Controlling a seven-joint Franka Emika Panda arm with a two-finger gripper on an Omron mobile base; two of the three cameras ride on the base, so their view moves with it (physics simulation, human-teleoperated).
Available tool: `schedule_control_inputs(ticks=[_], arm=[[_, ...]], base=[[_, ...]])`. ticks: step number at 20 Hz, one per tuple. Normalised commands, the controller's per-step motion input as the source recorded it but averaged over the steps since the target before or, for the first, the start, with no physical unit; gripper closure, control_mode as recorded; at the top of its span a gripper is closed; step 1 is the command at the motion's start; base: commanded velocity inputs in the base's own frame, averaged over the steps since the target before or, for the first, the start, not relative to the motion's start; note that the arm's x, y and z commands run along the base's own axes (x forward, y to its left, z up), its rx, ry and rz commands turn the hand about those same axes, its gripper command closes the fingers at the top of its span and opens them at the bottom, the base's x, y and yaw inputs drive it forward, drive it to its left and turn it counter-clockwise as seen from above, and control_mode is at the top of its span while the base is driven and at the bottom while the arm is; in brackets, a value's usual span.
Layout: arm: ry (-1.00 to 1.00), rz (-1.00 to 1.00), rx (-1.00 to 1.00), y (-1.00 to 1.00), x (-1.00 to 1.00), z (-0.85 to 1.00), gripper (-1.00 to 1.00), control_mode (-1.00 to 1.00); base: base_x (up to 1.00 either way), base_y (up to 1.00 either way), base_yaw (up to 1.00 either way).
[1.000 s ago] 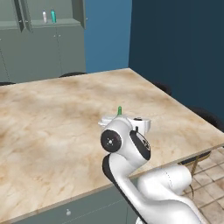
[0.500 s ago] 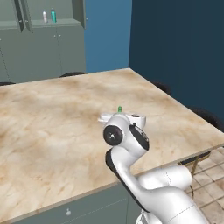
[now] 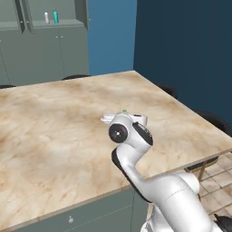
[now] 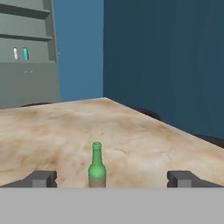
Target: Sort all alcoholic drinks to one cabinet, and non-alcoholic drinks to the other.
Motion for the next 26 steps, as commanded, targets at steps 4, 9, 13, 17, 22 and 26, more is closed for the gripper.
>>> schedule_control_inputs(ticks=[4, 9, 13, 17, 22, 26], arm=[[0.0, 0.02, 0.0, 0.0, 0.4, -0.36, -1.0, -1.0], [0.0, 0.03, 0.0, 0.0, 0.35, -0.47, -1.0, -1.0], [0.0, 0.03, 0.0, -0.05, 0.3, -0.26, -1.0, -1.0], [0.0, 0.03, 0.0, -0.14, 0.37, -0.18, -1.0, -1.0], [0.0, 0.03, 0.0, -0.28, 0.32, -0.25, -1.0, -1.0], [0.0, 0.04, 0.0, -0.17, 0.28, -0.26, -1.0, -1.0]], base=[[0.0, 0.0, 0.0], [0.0, 0.0, 0.0], [0.0, 0.0, 0.0], [0.0, 0.0, 0.0], [0.0, 0.0, 0.0], [0.0, 0.0, 0.0]])
